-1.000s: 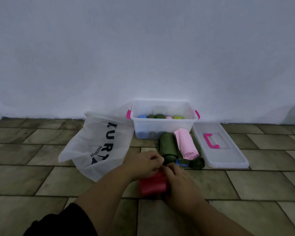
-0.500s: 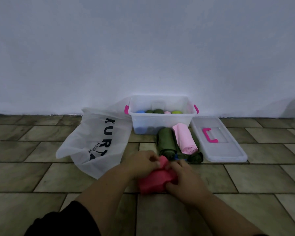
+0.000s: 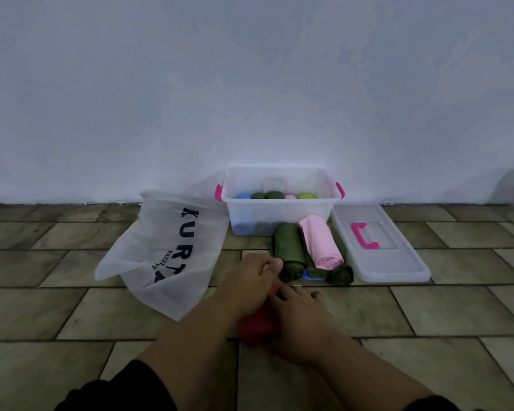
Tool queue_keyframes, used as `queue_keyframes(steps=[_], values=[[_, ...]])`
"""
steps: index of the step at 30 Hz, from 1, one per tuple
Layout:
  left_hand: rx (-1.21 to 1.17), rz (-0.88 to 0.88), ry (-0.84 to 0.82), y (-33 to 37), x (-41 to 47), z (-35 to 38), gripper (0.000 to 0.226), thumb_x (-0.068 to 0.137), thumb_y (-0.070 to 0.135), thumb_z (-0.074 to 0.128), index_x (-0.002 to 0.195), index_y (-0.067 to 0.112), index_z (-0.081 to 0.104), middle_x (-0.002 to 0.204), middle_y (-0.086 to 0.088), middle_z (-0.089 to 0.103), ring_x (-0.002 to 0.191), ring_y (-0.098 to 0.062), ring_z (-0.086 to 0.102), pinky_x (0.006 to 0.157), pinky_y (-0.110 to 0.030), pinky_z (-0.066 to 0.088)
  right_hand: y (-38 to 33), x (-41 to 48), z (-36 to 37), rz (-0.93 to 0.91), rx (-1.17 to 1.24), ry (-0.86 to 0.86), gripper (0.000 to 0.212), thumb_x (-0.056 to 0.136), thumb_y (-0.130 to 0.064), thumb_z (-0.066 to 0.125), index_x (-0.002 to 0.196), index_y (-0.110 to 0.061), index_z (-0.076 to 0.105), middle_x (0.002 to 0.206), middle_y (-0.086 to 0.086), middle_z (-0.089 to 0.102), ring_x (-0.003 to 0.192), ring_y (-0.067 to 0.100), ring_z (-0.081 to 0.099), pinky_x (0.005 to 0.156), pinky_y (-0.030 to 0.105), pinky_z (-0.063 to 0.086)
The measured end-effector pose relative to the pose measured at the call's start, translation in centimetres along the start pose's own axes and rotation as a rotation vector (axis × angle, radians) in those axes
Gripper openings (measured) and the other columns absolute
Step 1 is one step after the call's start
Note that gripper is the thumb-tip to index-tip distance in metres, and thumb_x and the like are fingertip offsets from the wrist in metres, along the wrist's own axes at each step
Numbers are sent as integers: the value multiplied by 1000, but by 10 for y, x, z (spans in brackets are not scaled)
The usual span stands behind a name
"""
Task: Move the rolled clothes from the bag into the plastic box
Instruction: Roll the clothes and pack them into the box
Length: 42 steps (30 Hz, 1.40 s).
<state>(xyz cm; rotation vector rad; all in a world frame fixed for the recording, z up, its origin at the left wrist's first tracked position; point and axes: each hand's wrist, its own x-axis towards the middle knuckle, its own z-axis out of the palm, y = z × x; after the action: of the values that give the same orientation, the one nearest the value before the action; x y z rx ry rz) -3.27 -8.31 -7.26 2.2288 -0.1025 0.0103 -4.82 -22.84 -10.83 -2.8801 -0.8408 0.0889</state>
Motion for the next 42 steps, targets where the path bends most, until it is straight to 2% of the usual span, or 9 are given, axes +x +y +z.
queue_keyframes(steps=[4,9,15,21,25,28,31,34,42], values=[[-71,-57,-120,-2,-8,-3,28,92,58,35,79,41,53,87,9,62,86,-12,58,81,-34,47,1,-4,4,13,34,3,72,71,-64,52,136,-40,33,142,-8,36,126,24,40,99,50,29],[24,-228,-332,0,-9,-1,55,92,65,23,132,37,47,134,0,53,119,-18,49,89,-29,34,0,-2,4,3,68,-16,73,74,-62,51,140,-39,29,148,-7,31,136,22,30,109,58,17],[30,-330,-388,0,-8,7,69,87,71,24,127,26,59,134,-8,55,119,-21,51,100,-32,37,-4,-11,3,-51,62,14,79,74,-49,55,144,-34,23,152,-6,26,140,22,21,112,53,9],[134,-256,-391,-8,-5,9,65,90,67,24,135,28,50,139,-7,51,125,-21,48,102,-30,32,-4,-19,-6,-80,100,-5,65,73,-43,55,135,-33,36,138,-7,44,125,20,42,103,41,26],[144,87,14,-5,-5,-6,47,98,43,38,135,18,50,143,0,47,132,-14,41,105,-21,24,-5,-20,-10,-81,55,-33,49,70,-45,54,116,-33,44,117,-7,51,111,22,51,92,38,31],[66,241,271,3,-10,-20,29,97,38,43,110,24,65,114,6,61,109,-9,53,95,-27,41,-4,-20,-10,-92,47,-36,47,69,-45,55,113,-32,46,110,-6,51,106,23,53,88,36,30],[76,26,11,9,-21,-23,31,93,56,36,85,38,60,84,10,63,83,-9,59,76,-30,47,-4,-18,-8,-90,61,-33,51,69,-46,57,118,-34,45,114,-8,52,108,23,53,89,36,30],[180,-118,-284,6,-27,-11,49,91,65,26,105,36,63,109,4,65,93,-9,58,85,-30,44,-4,-16,-5,-88,112,-26,67,71,-50,57,133,-40,36,134,-10,47,117,22,50,97,39,30],[-26,-344,-367,6,-16,2,81,81,73,21,130,19,57,138,-9,51,126,-20,46,112,-38,29,-6,-18,-8,-113,67,5,61,73,-41,57,131,-37,39,130,-10,51,115,22,51,95,38,32]])
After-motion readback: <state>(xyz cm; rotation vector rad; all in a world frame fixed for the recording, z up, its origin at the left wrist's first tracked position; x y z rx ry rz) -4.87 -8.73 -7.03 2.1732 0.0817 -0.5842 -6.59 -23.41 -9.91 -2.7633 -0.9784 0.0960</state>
